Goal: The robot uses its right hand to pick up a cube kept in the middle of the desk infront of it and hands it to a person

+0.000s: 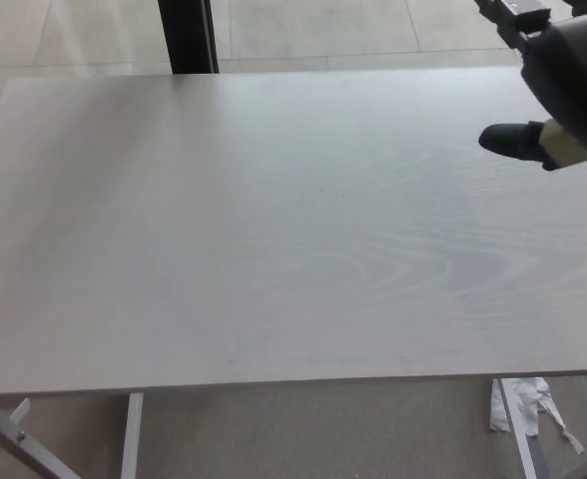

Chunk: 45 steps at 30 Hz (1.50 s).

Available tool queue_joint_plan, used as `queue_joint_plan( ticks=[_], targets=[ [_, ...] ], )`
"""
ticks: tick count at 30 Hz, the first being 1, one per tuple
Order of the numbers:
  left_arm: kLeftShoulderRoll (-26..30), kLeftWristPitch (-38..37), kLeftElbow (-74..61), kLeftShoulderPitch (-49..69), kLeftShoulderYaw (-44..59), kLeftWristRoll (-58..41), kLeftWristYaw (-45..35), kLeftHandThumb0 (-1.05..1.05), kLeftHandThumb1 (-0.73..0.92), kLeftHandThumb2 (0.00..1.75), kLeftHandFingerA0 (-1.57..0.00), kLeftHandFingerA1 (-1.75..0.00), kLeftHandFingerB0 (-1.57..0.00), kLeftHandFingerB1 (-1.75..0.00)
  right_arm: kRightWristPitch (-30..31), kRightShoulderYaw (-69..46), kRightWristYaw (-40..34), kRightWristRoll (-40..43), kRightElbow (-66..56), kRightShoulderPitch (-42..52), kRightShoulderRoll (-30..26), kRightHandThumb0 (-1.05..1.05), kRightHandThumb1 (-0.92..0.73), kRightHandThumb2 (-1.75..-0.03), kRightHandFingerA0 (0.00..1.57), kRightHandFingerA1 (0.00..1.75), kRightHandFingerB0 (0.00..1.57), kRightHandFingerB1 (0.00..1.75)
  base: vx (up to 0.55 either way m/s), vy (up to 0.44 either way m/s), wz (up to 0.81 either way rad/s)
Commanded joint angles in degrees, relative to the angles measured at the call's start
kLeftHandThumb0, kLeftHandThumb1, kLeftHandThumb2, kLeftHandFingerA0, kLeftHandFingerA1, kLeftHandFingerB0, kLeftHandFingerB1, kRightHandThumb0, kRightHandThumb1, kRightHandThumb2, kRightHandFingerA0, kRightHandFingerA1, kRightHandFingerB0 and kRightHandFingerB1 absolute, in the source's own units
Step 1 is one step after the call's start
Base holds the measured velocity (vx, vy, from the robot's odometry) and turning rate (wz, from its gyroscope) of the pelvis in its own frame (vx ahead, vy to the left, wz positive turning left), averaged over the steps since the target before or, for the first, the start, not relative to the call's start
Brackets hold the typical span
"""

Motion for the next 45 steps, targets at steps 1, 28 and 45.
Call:
queue_joint_plan(
  ticks=[1, 28, 45],
  targets=[
    [1.4, -1.4, -0.4, 2.4, 1.7, -1.4, -0.4, -1.05, 0.84, 0.81, -0.58, -1.43, -0.02, -1.44, -8.5, -66.0, 10.6, 25.4, -41.3, 36.9, -1.4, -0.68, -0.53, -0.92, 0.41, 0.54, 0.33, 0.46, 0.00, 0.000, 0.00],
    [0.9, -0.8, 0.3, 2.7, 2.9, -2.0, 0.6, -1.05, 0.87, 0.76, -0.52, -1.46, -0.03, -1.38, -12.3, -67.8, -20.4, 24.7, 39.7, 43.2, -15.3, -0.57, -0.65, -0.59, 0.74, 0.74, 0.56, 0.37, 0.00, 0.000, 0.00],
    [1.3, -0.6, -0.1, 2.8, 2.4, -1.2, 0.6, -1.05, 0.85, 0.81, -0.52, -1.51, -0.14, -1.21, -15.5, -69.8, -14.5, 34.6, 55.6, 38.0, -6.2, -0.49, -0.58, -0.58, 0.74, 0.75, 0.56, 0.41, 0.00, 0.000, 0.00]
  ],
)
